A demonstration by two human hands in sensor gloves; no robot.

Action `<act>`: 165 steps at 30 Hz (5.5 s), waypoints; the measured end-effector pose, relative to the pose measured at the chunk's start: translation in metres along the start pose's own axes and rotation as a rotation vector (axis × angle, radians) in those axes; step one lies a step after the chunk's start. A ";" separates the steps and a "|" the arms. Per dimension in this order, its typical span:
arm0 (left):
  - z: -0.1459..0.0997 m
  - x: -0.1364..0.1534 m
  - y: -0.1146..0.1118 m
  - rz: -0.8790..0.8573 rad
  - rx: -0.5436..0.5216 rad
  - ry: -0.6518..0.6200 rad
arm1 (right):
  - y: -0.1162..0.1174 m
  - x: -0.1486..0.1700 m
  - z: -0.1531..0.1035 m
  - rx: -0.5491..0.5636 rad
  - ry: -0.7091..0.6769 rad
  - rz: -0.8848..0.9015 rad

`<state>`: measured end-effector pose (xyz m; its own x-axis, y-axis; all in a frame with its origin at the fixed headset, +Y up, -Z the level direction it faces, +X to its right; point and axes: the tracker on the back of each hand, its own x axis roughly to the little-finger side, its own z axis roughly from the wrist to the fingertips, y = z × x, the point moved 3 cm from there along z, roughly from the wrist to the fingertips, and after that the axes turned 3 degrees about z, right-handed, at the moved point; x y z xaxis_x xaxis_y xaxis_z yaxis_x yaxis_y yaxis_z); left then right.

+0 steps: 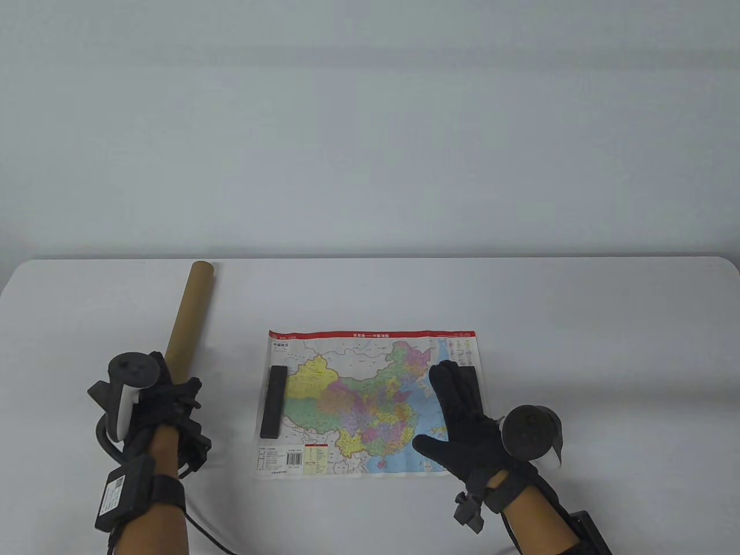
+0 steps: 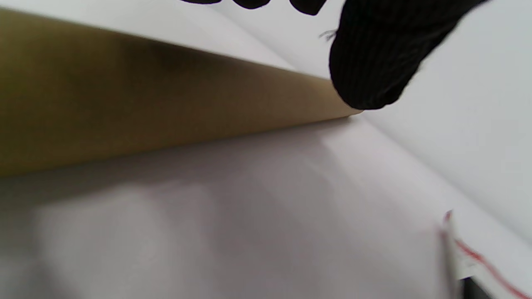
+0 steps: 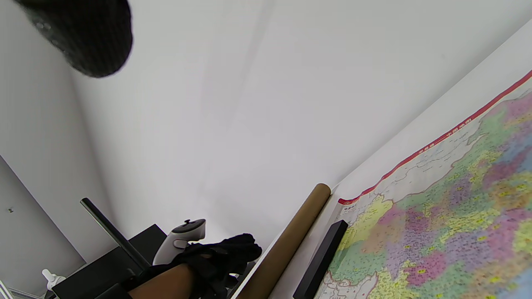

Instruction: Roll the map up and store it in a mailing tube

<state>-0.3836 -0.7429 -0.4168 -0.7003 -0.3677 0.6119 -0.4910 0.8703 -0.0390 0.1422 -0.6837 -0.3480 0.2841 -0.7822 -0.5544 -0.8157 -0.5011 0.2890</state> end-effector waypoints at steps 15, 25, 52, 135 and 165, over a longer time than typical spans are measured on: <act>0.017 0.007 -0.023 0.279 0.024 0.226 | -0.002 -0.001 0.001 0.005 -0.011 0.005; -0.039 -0.053 0.031 0.071 -0.152 -0.188 | -0.002 -0.001 0.001 0.018 -0.001 0.021; -0.132 -0.092 -0.022 0.084 -0.071 -0.885 | -0.058 0.001 -0.010 0.290 -0.019 0.337; -0.077 -0.063 -0.002 0.154 0.123 -0.440 | -0.070 -0.024 -0.023 0.244 -0.043 -0.135; 0.018 0.002 -0.022 0.244 0.055 0.185 | -0.022 0.006 -0.016 0.022 -0.021 0.032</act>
<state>-0.3841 -0.7686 -0.4289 -0.6974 -0.0799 0.7122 -0.3510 0.9045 -0.2422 0.1699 -0.6834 -0.3455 0.2473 -0.7894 -0.5618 -0.8353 -0.4675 0.2893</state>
